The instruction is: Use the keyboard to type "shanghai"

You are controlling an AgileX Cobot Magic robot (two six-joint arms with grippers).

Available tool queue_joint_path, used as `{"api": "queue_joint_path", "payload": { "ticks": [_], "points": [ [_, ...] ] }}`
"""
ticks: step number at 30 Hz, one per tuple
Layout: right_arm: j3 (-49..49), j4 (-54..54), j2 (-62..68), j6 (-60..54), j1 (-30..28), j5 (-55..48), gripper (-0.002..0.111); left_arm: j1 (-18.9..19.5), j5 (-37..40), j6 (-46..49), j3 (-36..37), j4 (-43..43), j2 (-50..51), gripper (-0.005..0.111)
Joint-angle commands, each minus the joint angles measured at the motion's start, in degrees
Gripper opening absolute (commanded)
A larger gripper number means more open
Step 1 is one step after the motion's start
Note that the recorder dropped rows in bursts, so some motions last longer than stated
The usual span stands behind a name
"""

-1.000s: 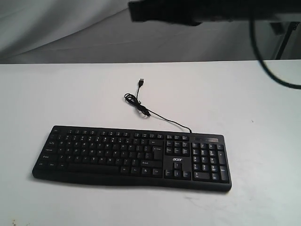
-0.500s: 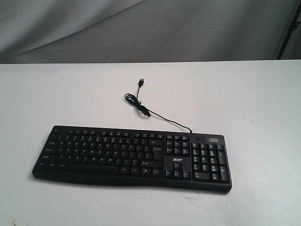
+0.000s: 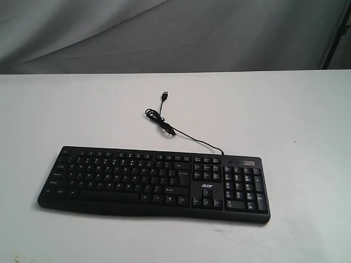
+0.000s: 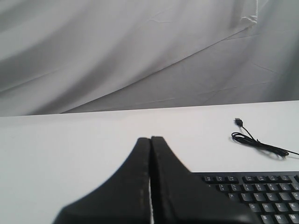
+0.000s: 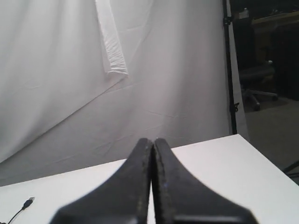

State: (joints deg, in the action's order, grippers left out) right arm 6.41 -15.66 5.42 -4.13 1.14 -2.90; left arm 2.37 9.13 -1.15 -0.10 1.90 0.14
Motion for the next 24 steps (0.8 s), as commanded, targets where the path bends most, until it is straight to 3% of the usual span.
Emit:
{"api": "queue_joint_path", "payload": {
  "ticks": [1,5,15,24],
  "points": [
    [-4.4,6.4,-2.9,7.1,-1.8,0.1,0.000,-0.4,-0.3,-0.2,0.1,0.0,-0.1,0.000],
    [-6.4,10.2,-4.5,7.6,-2.0,-0.9,0.000,-0.4,-0.3,-0.2,0.1,0.0,-0.1,0.000],
    [-6.4,16.8,-5.4,7.6,-5.7,-16.2,0.000,-0.4,-0.3,-0.2,0.1,0.0,-0.1,0.000],
    [-6.4,16.6,-5.4,7.6,-5.7,-16.6,0.000,-0.4,-0.3,-0.2,0.1,0.0,-0.1,0.000]
  ]
}}
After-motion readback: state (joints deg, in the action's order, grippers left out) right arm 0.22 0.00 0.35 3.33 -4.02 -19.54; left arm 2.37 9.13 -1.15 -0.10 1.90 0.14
